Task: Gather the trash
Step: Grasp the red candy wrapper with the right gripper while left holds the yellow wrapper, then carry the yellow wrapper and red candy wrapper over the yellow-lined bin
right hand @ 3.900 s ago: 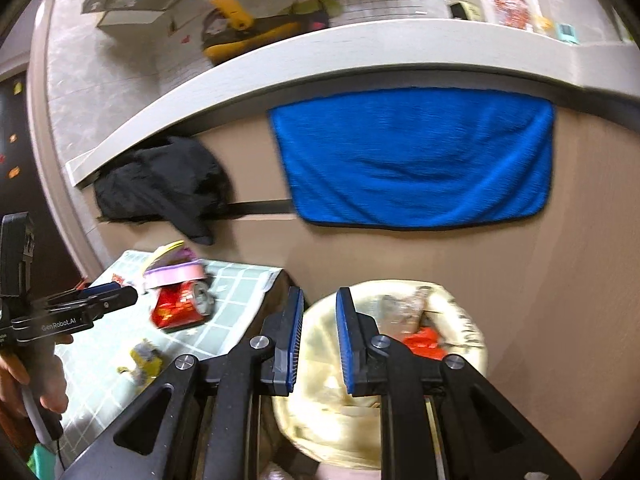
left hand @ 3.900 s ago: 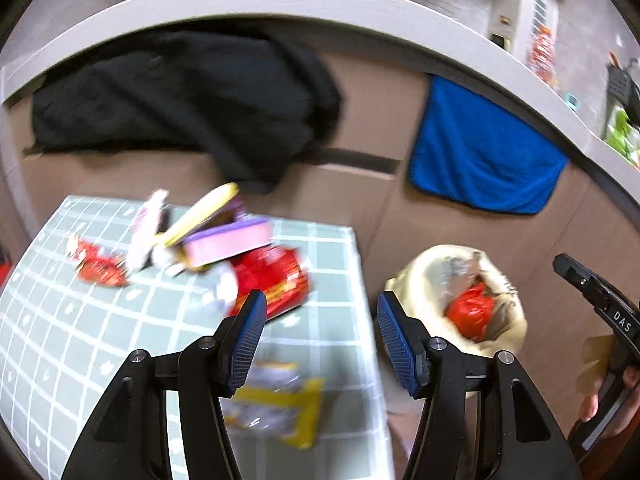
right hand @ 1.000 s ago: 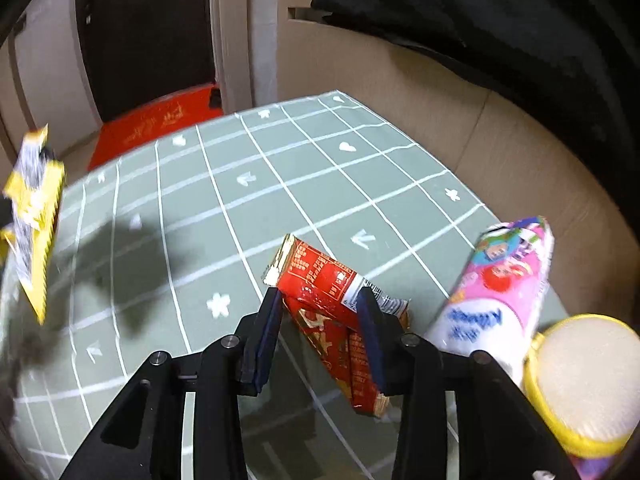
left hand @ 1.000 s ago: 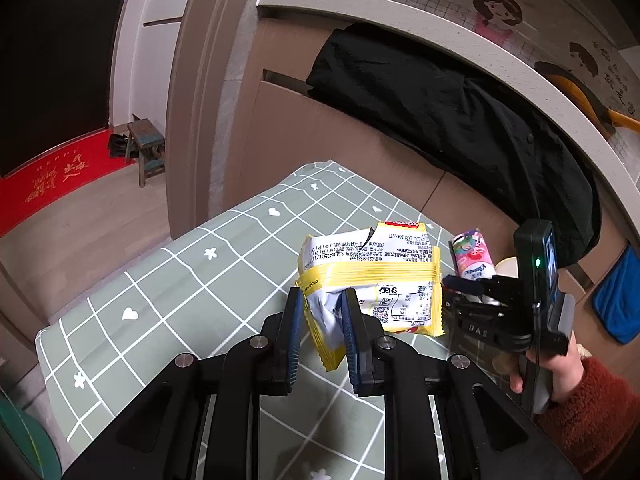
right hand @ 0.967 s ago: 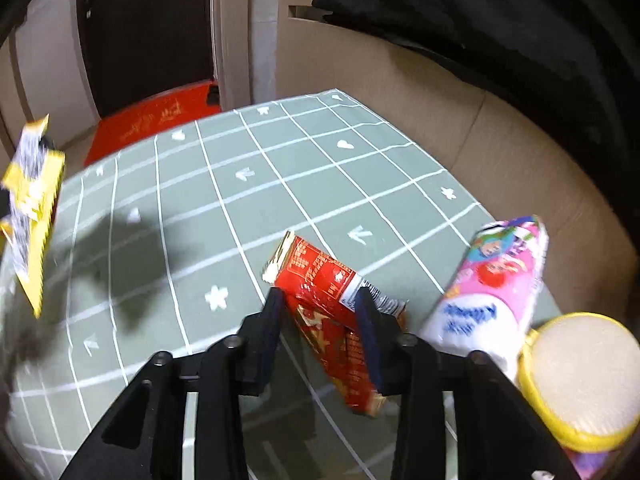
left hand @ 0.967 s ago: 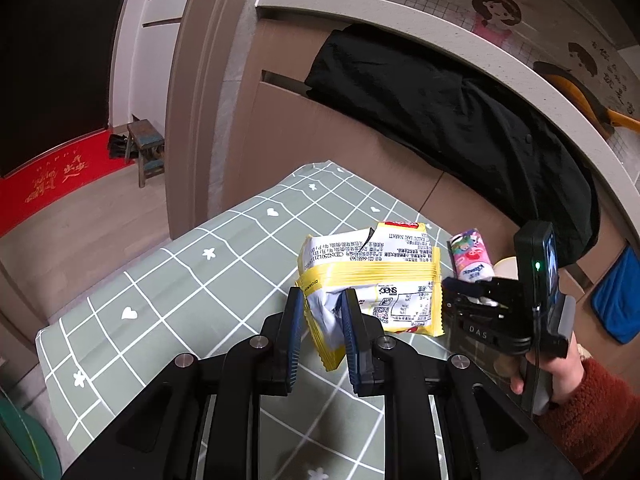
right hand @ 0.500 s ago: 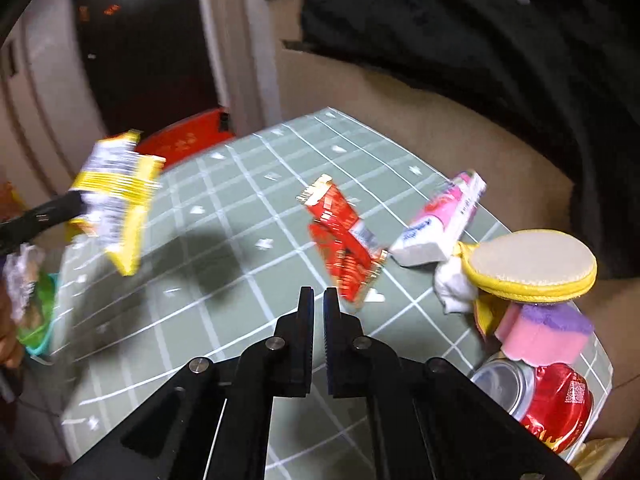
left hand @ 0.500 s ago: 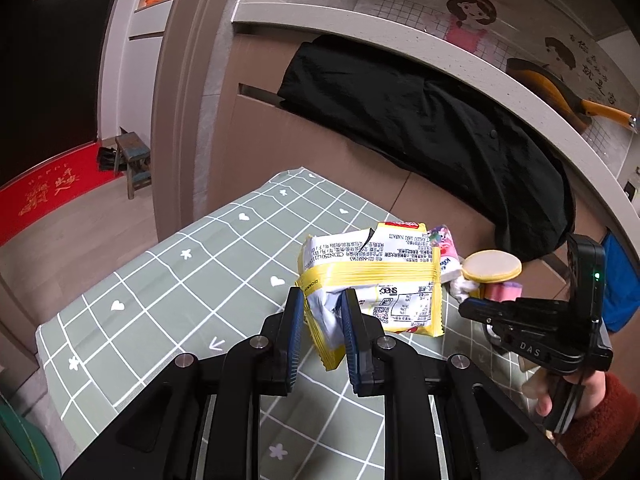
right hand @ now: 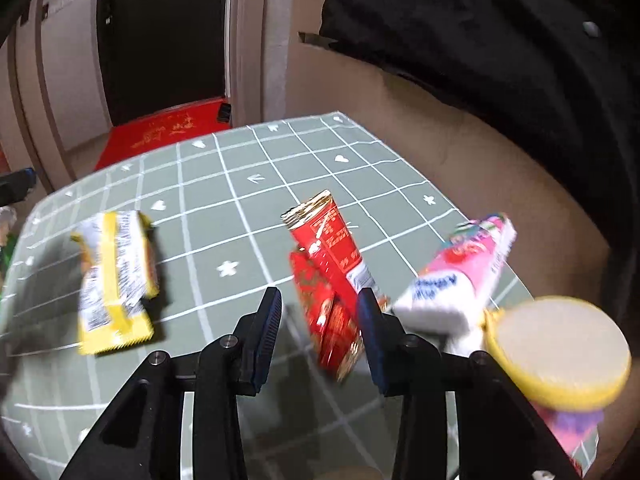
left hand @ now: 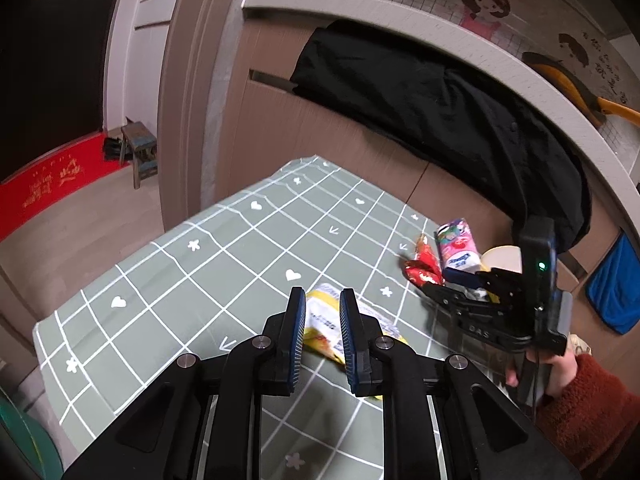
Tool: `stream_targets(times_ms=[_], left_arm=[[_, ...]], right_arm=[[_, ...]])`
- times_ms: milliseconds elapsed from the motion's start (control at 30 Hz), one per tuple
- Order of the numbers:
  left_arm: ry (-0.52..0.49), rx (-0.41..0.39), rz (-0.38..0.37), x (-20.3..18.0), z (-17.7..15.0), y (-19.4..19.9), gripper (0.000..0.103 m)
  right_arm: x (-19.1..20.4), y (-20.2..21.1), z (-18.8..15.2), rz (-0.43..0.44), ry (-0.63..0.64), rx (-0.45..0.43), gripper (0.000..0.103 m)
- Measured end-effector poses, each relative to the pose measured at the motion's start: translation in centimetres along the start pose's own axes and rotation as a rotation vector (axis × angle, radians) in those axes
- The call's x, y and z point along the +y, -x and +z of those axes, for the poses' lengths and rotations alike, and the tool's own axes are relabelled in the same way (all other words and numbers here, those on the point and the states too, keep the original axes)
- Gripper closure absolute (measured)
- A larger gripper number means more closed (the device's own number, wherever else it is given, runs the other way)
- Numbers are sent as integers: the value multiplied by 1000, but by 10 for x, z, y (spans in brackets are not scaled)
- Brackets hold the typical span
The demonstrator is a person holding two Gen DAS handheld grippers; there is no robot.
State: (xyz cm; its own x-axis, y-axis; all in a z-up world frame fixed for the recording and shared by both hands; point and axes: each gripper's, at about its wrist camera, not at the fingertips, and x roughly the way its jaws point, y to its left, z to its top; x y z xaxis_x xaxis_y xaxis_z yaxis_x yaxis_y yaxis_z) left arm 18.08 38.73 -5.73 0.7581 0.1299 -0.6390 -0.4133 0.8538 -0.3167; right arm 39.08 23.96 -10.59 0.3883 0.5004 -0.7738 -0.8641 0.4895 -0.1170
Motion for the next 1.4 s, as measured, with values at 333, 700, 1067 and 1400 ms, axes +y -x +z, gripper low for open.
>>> stream_targets(times_ms=[333,700,1067,1400], left_arm=[[130,109,-76,14,-12,-24,71],[352,196,-35,4,-20,-64,51],[175,184,254,-53,-17,-110,48],[153,158,274,-70,-22,-106,65]], right_arm=[[-12,-12,8,-18,-45,14,78],[-20,82,-13,43,-195,-121,85],[-50,148,-55,-60,-299,-240,85],[-76,198,-107,-131,-395,-272,85]])
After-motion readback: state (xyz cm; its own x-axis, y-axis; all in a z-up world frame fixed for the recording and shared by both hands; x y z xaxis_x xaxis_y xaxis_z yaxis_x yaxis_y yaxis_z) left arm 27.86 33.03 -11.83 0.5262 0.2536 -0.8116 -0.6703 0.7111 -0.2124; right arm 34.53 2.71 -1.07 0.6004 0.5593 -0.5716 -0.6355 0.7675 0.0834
